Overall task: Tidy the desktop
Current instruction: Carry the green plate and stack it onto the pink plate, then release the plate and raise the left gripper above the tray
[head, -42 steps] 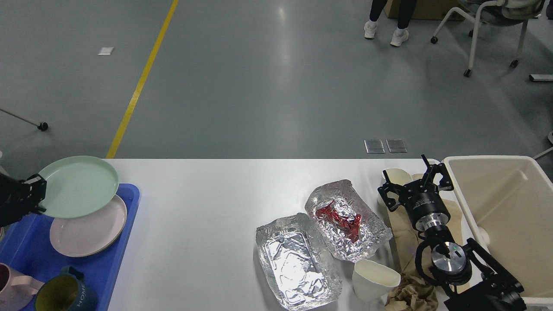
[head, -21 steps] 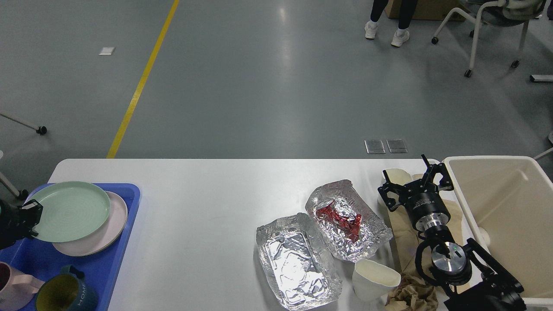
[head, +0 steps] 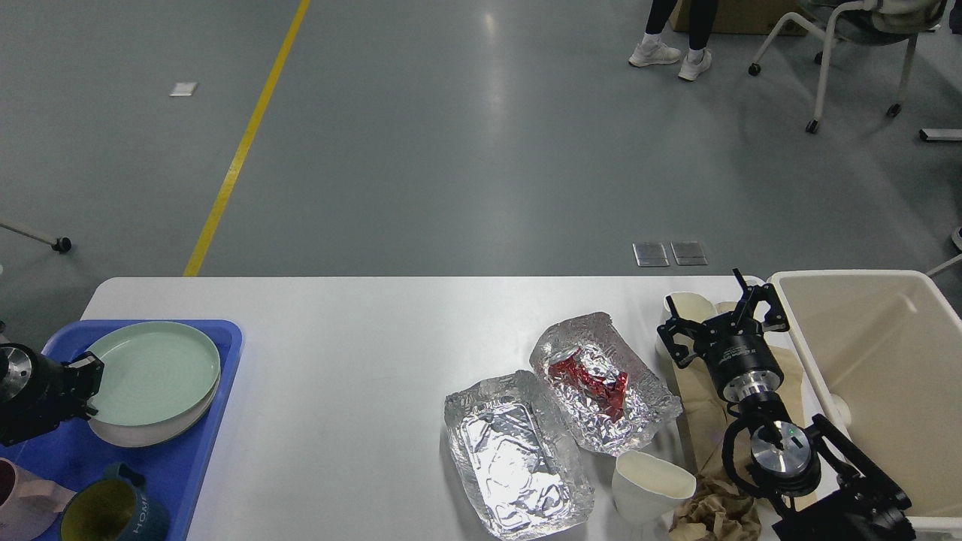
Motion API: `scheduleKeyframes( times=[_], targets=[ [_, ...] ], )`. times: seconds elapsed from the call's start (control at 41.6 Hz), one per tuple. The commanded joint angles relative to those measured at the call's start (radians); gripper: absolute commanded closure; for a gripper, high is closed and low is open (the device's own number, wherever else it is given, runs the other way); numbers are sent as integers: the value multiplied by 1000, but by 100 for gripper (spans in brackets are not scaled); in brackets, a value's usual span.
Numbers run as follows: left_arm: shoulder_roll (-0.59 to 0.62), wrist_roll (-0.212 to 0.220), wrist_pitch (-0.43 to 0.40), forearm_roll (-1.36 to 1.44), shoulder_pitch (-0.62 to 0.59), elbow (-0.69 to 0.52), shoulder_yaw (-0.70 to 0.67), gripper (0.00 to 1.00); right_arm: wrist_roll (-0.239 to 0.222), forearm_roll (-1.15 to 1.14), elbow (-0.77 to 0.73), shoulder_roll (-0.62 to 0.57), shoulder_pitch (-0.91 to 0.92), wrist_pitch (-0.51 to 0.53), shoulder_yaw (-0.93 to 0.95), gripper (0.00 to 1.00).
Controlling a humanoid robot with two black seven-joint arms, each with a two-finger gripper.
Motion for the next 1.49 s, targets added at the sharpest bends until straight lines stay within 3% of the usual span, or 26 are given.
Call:
scheduleKeyframes(
  times=[0.0, 0.096, 0.433, 0.625, 0.937, 1.13, 1.25, 1.322, 1.346, 1.466],
  targets=[
    [-1, -1, 0, -1, 1, -1, -9, 88, 0, 0, 0, 1, 0, 1, 0, 0],
    [-1, -1, 9, -1, 3, -1, -12, 62, 0, 0, 0, 1, 0, 1, 0, 0],
    [3, -3, 13, -1, -11, 1, -10, 14, 0, 0, 0, 0, 0, 1, 0, 0],
    [6, -1, -4, 1, -72, -1, -5, 7, 0, 0, 0, 1, 0, 1, 0, 0],
    [25, -14, -61, -1, -242, -7, -10, 5, 0, 0, -1, 1, 0, -1, 0, 0],
    [34, -9, -63, -1, -353, -100, -34, 4, 0, 0, -1, 0, 0, -1, 0, 0],
    [60, -17, -47, -1, -333, -90, -215, 4, 0, 0, -1, 0, 0, 1, 0, 0],
    [80, -23, -47, -2, -258, -85, -375, 4, 0, 0, -1, 0, 0, 1, 0, 0],
    [80, -23, -47, -2, -200, -82, -504, 4, 0, 0, 0, 0, 0, 1, 0, 0],
    [71, -23, -55, -2, -63, -56, -867, 4, 0, 0, -1, 1, 0, -1, -1, 0]
  ],
)
